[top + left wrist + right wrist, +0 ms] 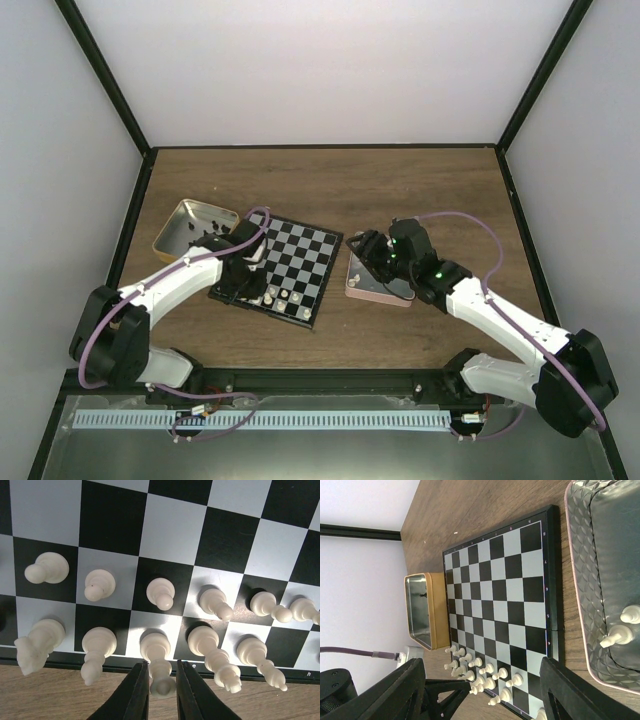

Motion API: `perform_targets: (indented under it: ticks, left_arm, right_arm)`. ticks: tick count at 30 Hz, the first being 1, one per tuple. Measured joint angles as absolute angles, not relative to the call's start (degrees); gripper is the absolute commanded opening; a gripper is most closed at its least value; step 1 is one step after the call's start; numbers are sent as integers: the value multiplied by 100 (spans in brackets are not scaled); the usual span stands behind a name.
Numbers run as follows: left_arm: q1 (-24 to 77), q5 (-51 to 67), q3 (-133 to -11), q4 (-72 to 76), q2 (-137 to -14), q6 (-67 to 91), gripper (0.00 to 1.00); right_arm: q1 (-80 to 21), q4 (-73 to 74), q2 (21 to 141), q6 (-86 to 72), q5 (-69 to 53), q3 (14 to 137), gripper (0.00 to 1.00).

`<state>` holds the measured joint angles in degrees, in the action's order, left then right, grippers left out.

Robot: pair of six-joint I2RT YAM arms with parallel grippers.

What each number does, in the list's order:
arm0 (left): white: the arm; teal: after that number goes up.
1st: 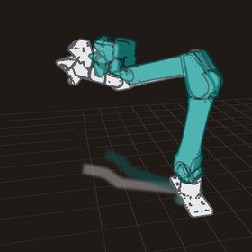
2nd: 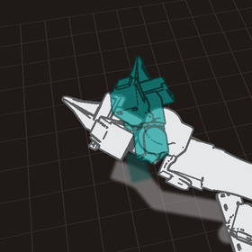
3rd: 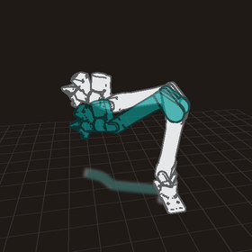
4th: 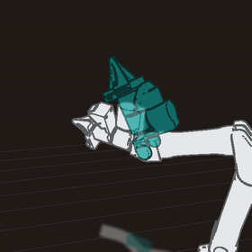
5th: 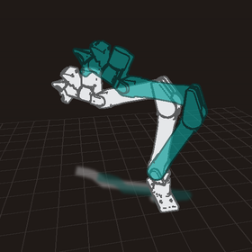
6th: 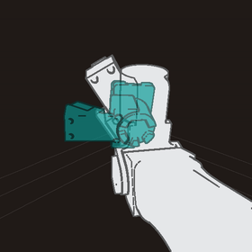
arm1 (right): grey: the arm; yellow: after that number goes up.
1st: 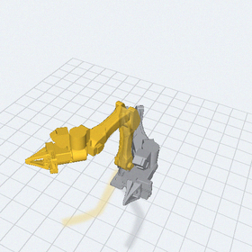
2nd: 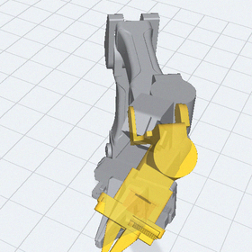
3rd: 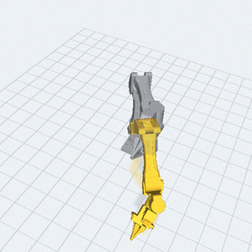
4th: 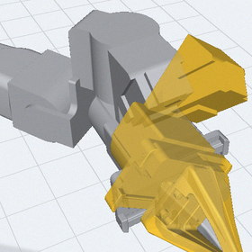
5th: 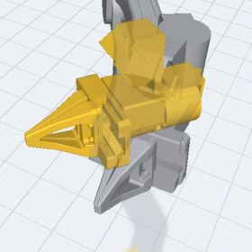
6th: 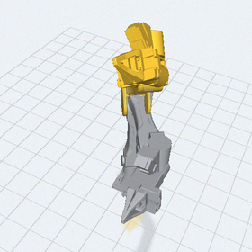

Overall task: Set up the chess pieces on the board
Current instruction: Place the chess piece on the chessboard.

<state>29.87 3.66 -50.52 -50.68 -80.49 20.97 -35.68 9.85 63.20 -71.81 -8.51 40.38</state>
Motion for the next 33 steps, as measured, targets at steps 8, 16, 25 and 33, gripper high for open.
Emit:
perform_targets:
  ticks: [8, 16, 25, 33]
  left_arm:
    - [2987, 373, -5061, -5098, -8049, 2069, 25]
    - [2987, 322, -5240, -5194, -7948, 2073, 26]
    - [2987, 113, -5334, -5122, -7231, 2137, 37]
    - [2987, 80, -5260, -4178, -5913, 2335, 43]
  right_arm:
    - [-3568, 985, 6335, -7153, -856, 4038, 65]
    - [-3568, 1103, 6386, -6783, -808, 4038, 65]
    - [-3570, 1656, 6643, -5437, -709, 4130, 62]
    - [-3568, 2401, 7443, -4436, -578, 4440, 50]
